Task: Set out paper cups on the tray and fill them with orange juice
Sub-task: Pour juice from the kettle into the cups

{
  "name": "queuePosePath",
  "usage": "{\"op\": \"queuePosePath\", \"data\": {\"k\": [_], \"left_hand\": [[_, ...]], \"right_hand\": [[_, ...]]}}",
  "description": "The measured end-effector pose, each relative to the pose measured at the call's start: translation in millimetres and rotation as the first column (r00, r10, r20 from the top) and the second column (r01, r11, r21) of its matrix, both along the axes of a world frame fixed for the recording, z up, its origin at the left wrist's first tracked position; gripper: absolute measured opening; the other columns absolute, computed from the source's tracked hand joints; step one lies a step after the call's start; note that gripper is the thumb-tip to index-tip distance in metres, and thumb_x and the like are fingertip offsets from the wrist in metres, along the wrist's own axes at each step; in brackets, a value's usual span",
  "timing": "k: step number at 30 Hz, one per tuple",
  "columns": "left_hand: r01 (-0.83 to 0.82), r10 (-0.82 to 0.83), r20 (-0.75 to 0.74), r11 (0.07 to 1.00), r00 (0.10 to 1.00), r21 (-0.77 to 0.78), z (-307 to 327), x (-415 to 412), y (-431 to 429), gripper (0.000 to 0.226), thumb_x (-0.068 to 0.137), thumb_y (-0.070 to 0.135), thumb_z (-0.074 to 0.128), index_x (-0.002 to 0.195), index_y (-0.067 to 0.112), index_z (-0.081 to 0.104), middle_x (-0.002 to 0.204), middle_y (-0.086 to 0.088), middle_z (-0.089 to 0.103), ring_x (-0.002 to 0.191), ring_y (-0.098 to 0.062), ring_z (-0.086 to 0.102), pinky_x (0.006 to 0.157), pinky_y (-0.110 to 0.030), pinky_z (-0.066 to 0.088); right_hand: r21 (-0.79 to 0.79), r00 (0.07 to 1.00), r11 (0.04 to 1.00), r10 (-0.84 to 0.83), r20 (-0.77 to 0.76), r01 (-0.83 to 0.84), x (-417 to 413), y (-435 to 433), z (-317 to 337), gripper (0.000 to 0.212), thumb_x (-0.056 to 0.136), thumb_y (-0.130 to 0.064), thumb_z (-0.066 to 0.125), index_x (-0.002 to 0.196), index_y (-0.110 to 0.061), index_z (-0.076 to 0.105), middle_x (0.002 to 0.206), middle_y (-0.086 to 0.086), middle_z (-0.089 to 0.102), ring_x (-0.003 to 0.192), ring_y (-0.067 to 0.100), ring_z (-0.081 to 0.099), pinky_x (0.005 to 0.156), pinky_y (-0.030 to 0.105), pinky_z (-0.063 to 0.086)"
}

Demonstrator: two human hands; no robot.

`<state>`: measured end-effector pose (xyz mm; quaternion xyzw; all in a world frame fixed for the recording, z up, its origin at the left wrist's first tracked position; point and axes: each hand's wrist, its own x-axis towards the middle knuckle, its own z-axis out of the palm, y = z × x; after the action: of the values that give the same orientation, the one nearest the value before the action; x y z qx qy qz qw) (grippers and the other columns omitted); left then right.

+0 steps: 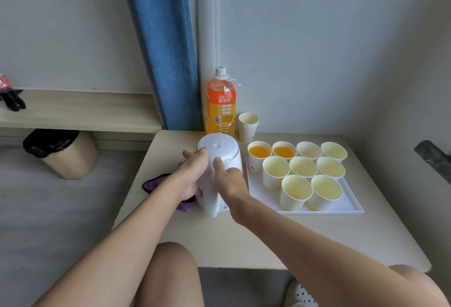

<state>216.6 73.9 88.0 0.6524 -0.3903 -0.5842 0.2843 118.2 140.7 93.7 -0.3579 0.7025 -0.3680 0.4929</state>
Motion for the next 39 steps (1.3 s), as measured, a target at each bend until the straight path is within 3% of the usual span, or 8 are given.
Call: {"op": "queuePosePath", "data": {"k": [5,9,14,20,25,29,36,39], "left_hand": [[-0.042,0.041,-0.082,0.999,0.996,-0.01,-8.8,7.0,8.7,0.035,0.098,0.022,0.035,0.127,0.009,0.05,0.117,-0.021,0.066,0.097,-0.036,0.065,0.071,-0.059,0.059],[-0.124,0.114,-0.098,0.986,0.989,-0.111,-18.3,11.2,20.1,0.022,0.103,0.014,0.034,0.111,0.015,0.055,0.107,-0.016,0.064,0.085,-0.028,0.058,0.081,-0.047,0.056],[-0.059,0.041,-0.093,0.978,0.995,-0.199,-28.5,12.4,34.8,0.038,0.096,0.005,0.041,0.127,0.023,0.055,0.119,-0.008,0.064,0.11,-0.026,0.061,0.097,-0.046,0.052],[-0.038,-0.013,-0.138,0.931,0.99,-0.364,-11.6,-4.2,43.7,0.038,0.101,0.013,0.047,0.138,0.018,0.054,0.123,-0.006,0.064,0.105,-0.019,0.059,0.079,-0.032,0.045],[0.018,-0.146,-0.204,0.85,0.968,-0.526,17.0,-42.3,50.5,0.03,0.107,0.036,0.041,0.126,0.024,0.06,0.122,0.002,0.069,0.114,-0.017,0.064,0.086,-0.034,0.048],[0.098,-0.32,-0.283,0.799,0.904,-0.593,45.1,-93.1,65.0,0.03,0.105,0.048,0.046,0.129,0.032,0.055,0.119,0.015,0.067,0.106,0.004,0.064,0.085,-0.025,0.047],[0.264,-0.499,-0.226,0.73,0.837,-0.631,45.9,-199.8,79.2,0.071,0.085,0.023,0.083,0.14,0.027,0.037,0.124,0.009,0.059,0.1,0.008,0.061,0.071,-0.008,0.05],[0.274,-0.52,-0.267,0.742,0.811,-0.612,36.3,-240.3,73.5,0.099,0.067,0.039,0.085,0.149,0.027,0.03,0.13,0.007,0.055,0.115,-0.005,0.06,0.075,-0.015,0.052]], "right_hand": [[-0.038,0.995,0.997,0.066,0.071,-0.064,-1.6,22.9,-1.4,0.042,0.087,-0.036,0.068,0.111,-0.017,0.039,0.107,0.001,0.053,0.099,0.018,0.054,0.063,0.022,0.04],[-0.138,0.998,0.99,-0.008,0.06,0.016,7.7,25.7,-3.5,0.055,0.083,-0.024,0.074,0.119,-0.011,0.035,0.105,0.007,0.053,0.1,0.024,0.056,0.077,0.033,0.049],[-0.278,0.98,0.956,-0.136,-0.148,0.091,-4.8,32.1,3.3,0.026,0.088,-0.012,0.056,0.108,-0.011,0.04,0.093,0.007,0.055,0.089,0.028,0.056,0.081,0.04,0.05],[-0.367,0.981,0.925,-0.154,-0.116,0.102,-39.9,56.5,41.4,0.02,0.085,-0.007,0.057,0.099,-0.013,0.045,0.086,0.004,0.054,0.077,0.024,0.054,0.062,0.029,0.043],[-0.439,0.974,0.888,-0.201,-0.105,0.136,-92.6,80.3,110.5,0.018,0.08,0.001,0.058,0.092,-0.011,0.053,0.076,0.005,0.055,0.063,0.019,0.049,0.053,0.024,0.037],[-0.484,0.951,0.852,-0.288,-0.114,0.2,-143.0,93.1,157.5,0.021,0.074,0.009,0.058,0.091,-0.002,0.057,0.072,0.011,0.055,0.061,0.021,0.052,0.062,0.03,0.043],[-0.447,0.839,0.847,-0.448,-0.308,0.288,-238.9,81.3,191.5,0.024,0.058,0.007,0.055,0.08,0.007,0.06,0.058,0.007,0.049,0.058,0.02,0.044,0.057,0.028,0.034],[-0.415,0.789,0.855,-0.476,-0.388,0.312,-273.3,74.6,195.6,0.029,0.06,0.009,0.054,0.087,0.011,0.061,0.047,0.002,0.044,0.037,0.013,0.039,0.05,0.02,0.034]]}}
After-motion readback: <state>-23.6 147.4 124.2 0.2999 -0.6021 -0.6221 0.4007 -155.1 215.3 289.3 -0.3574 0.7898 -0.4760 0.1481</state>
